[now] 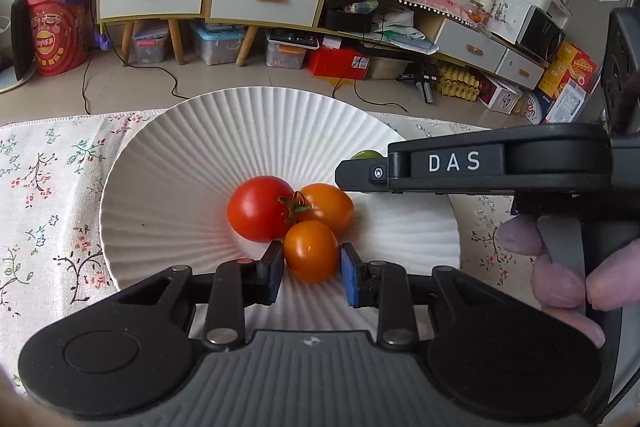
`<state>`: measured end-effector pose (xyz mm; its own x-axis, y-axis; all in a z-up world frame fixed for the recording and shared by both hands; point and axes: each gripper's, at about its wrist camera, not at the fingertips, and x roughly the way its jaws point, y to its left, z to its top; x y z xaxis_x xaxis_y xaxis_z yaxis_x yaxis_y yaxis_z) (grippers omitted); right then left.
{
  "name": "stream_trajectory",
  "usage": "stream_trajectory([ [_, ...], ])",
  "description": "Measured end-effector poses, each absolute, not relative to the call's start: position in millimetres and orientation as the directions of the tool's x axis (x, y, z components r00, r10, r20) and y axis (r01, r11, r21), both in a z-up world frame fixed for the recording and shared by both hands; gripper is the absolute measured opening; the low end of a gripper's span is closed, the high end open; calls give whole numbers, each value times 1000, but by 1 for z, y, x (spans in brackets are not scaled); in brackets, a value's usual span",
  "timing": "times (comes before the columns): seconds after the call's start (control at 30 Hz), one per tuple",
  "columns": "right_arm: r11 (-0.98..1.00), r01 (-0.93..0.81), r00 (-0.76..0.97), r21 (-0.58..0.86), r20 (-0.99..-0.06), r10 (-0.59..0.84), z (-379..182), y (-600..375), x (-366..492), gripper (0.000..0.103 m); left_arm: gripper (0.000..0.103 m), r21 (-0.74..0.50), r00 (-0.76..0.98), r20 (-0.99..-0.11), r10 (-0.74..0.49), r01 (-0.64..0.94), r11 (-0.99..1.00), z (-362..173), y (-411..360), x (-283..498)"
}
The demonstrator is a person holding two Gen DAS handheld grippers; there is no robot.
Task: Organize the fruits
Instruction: 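Lift both tomatoes and carry them over the white bowl, then lower both tomatoes into the bowl and open both tools, then withdraw both tools back toward the remaining fruits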
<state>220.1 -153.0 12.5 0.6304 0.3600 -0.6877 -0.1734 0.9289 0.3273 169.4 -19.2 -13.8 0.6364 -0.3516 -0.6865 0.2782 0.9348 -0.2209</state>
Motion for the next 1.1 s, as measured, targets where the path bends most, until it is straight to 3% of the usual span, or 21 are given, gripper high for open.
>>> stream_trajectory([
  [0.23, 925, -166, 629, 343, -685, 367, 17, -155, 220, 31, 30, -223, 645, -681, -347, 269, 937, -10, -18, 170],
  [0.67, 927, -171, 649, 332, -670, 360, 46, -161, 183, 58, 58, -114, 673, -681, -290, 293, 949, 15, -19, 138],
  [1.1, 935, -186, 670, 303, -657, 346, 63, -162, 143, 76, 82, -59, 697, -667, -262, 301, 952, 36, -10, 93],
])
